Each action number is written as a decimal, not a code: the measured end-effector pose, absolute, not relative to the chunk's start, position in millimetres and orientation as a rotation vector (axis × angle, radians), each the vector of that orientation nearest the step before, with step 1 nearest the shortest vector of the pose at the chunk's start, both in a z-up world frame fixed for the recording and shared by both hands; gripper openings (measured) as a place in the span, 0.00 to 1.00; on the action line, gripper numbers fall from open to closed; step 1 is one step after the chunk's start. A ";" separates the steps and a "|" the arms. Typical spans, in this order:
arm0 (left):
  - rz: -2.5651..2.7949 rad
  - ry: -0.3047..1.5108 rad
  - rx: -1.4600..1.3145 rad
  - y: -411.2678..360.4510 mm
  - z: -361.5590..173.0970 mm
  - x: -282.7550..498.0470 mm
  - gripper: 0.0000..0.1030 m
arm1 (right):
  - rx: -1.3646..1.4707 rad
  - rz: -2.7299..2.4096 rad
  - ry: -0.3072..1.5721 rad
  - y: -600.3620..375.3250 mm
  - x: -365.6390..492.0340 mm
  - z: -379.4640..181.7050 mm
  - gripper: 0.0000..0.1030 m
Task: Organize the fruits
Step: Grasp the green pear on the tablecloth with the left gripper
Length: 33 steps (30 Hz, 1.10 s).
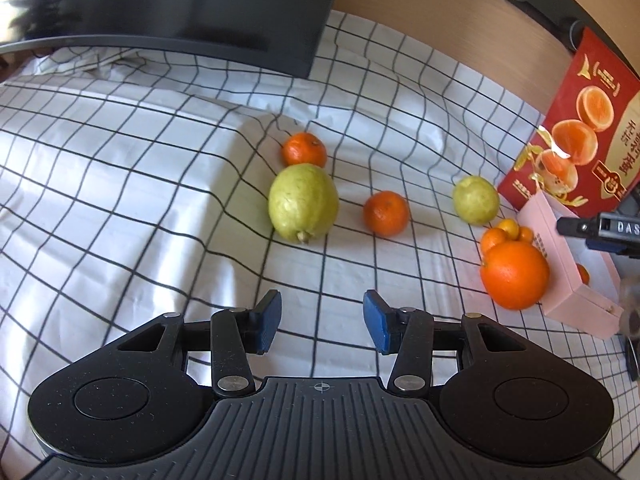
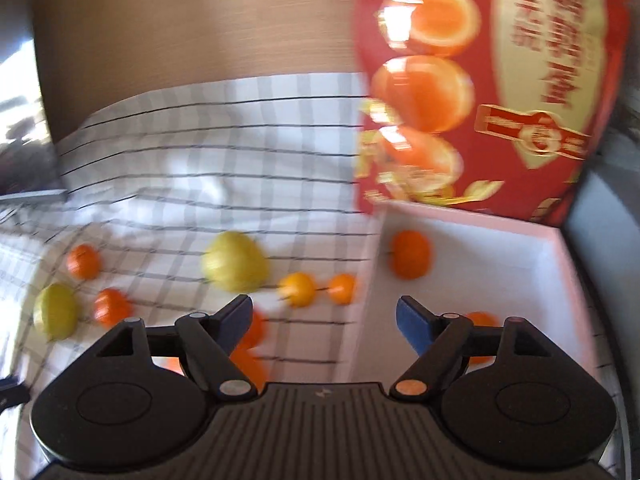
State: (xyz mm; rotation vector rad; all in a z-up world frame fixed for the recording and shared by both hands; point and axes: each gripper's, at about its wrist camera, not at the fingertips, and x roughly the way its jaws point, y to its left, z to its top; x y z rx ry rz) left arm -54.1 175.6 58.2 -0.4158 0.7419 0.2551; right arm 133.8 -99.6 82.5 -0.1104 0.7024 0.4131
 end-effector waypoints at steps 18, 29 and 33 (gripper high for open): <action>0.297 0.708 -0.330 202.8 71.5 7.5 0.49 | -0.319 0.657 0.591 -15.2 42.6 43.5 0.80; 0.283 0.755 -0.273 207.1 51.6 48.7 0.56 | -0.329 0.500 0.643 -90.5 11.4 20.0 0.80; 0.263 0.756 -0.243 204.1 48.8 52.9 0.60 | -0.274 0.447 0.713 -112.8 8.9 6.9 0.80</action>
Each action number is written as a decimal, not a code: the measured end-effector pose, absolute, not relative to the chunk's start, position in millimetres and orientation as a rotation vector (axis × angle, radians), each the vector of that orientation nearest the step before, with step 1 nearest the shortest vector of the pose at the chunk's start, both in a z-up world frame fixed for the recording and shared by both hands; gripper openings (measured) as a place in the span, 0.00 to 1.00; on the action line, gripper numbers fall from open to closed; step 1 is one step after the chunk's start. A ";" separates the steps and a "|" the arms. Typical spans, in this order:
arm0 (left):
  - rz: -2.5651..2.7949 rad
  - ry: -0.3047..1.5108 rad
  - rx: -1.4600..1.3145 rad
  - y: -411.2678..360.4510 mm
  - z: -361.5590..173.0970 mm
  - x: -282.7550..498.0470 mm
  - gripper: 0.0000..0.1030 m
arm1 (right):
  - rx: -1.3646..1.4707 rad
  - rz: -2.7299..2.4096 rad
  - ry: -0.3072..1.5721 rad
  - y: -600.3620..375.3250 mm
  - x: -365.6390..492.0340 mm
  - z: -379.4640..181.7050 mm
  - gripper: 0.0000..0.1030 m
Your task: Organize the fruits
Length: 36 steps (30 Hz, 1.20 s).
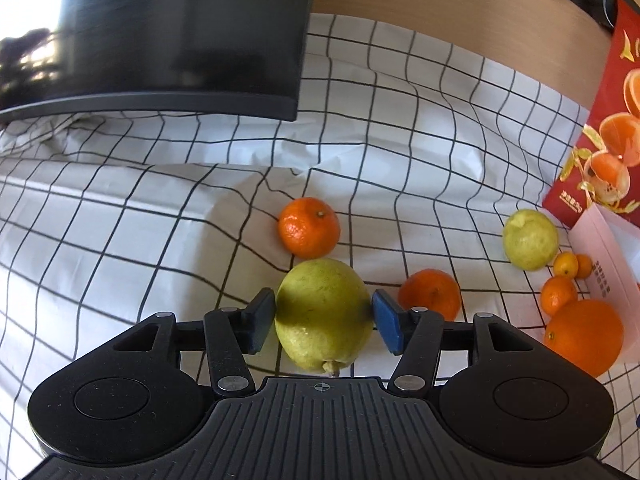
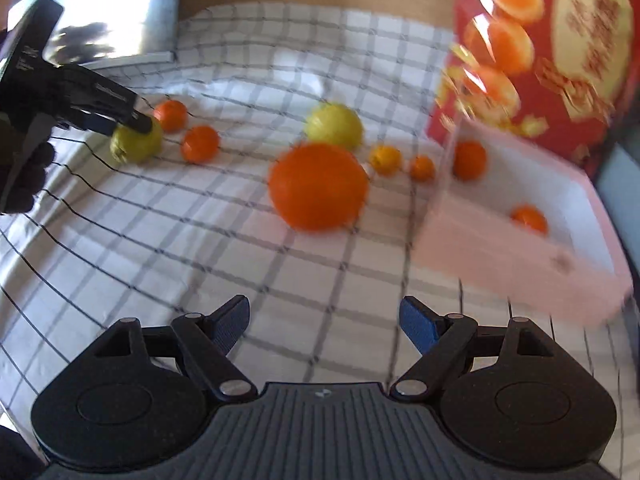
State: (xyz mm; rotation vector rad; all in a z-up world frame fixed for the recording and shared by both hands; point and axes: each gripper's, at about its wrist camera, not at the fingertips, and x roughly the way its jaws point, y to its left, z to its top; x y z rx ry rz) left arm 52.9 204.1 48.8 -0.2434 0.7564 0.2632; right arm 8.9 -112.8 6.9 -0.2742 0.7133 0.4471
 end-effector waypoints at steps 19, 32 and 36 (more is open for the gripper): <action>0.192 0.820 -0.197 189.2 38.2 52.6 0.63 | -0.214 0.365 0.742 -132.2 0.3 5.9 0.80; -0.024 0.891 -0.273 130.0 38.9 -6.6 0.63 | -0.266 0.454 0.707 -107.5 5.4 9.7 0.80; -0.063 0.889 -0.237 111.7 36.1 -9.1 0.63 | -0.239 0.477 0.702 -100.7 17.9 20.5 0.80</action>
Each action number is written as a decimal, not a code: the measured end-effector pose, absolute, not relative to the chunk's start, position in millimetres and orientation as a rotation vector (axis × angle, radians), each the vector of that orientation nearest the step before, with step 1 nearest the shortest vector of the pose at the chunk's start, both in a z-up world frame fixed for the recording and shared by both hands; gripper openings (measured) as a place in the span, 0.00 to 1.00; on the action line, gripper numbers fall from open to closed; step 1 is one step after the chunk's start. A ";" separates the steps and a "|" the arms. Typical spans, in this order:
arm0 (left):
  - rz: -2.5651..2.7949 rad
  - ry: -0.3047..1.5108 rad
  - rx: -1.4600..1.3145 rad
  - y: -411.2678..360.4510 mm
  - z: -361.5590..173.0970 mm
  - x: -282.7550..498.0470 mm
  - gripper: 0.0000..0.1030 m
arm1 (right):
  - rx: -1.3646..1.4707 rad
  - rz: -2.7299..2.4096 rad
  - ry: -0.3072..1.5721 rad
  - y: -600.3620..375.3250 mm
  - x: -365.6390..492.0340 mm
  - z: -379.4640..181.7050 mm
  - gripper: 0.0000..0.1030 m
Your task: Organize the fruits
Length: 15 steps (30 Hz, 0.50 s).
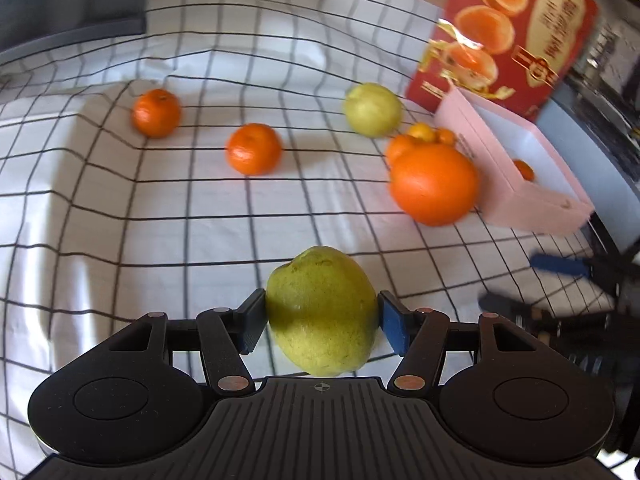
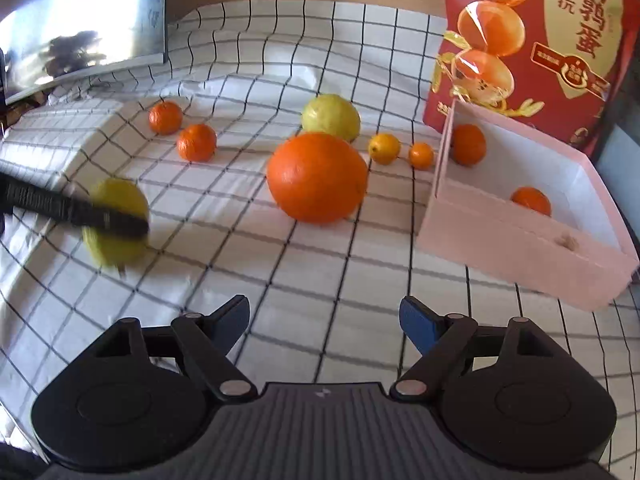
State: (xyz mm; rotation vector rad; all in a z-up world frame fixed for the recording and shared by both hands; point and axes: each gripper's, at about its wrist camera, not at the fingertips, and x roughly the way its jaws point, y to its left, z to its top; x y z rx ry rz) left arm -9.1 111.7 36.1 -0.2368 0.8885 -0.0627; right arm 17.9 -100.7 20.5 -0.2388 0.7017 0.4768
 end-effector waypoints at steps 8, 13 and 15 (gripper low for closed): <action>-0.043 0.875 -0.257 110.3 34.0 -4.4 0.63 | -0.114 0.507 0.709 -85.0 75.3 73.5 0.80; -0.029 0.872 -0.278 112.2 36.2 -14.5 0.63 | 0.052 0.440 0.868 -80.4 146.3 75.2 0.79; -0.024 0.867 -0.283 112.3 37.4 -20.5 0.63 | 0.055 0.448 0.911 -71.3 165.8 68.6 0.74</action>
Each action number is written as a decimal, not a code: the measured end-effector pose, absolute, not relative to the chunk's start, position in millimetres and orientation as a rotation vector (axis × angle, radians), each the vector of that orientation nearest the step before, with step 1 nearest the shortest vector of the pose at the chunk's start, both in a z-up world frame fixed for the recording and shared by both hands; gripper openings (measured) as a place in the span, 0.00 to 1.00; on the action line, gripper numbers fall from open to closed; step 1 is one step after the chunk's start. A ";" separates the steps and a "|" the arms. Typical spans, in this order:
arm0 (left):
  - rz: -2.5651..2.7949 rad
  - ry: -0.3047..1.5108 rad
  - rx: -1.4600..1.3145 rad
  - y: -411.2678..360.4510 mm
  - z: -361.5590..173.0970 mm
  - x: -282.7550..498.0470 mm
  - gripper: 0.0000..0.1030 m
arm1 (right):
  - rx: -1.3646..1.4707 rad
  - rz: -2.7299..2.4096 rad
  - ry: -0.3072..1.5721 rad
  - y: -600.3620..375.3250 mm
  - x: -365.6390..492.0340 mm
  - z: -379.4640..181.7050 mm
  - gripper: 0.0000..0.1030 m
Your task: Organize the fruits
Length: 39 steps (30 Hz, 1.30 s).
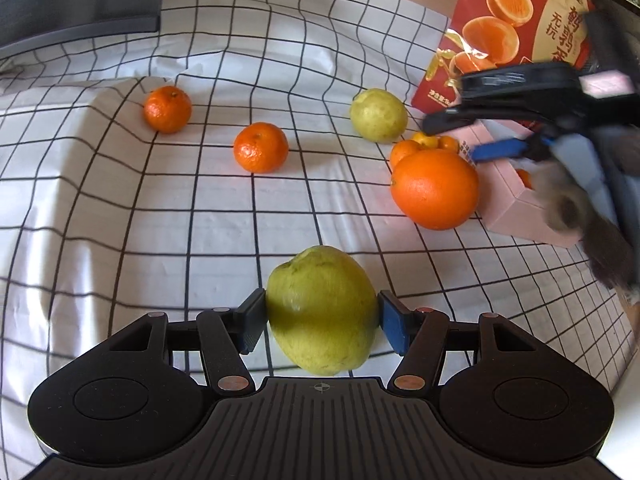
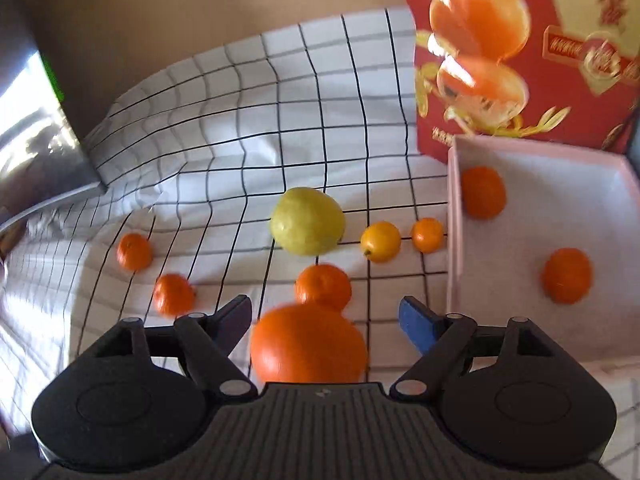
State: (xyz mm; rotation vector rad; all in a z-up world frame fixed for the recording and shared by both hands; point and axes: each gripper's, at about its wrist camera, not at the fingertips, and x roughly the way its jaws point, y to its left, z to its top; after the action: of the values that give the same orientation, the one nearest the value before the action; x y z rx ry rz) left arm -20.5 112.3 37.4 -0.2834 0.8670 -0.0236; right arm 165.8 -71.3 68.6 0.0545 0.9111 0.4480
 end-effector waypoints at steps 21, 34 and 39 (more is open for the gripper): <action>-0.013 0.847 -0.243 105.8 37.5 -17.4 0.63 | 0.046 0.496 0.829 -75.7 159.2 87.9 0.41; -0.073 0.797 -0.105 72.5 41.9 13.2 0.62 | -0.056 0.376 0.838 -170.9 51.9 36.7 0.41; -0.097 0.831 -0.139 76.4 35.8 20.8 0.63 | -0.136 0.323 0.823 -174.2 27.9 14.1 0.41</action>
State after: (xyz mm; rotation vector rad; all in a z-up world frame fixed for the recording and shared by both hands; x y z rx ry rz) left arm 20.8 76.4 35.8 -0.1393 0.8308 -0.0966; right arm 27.9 -174.2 14.1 -0.1361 0.8233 0.3227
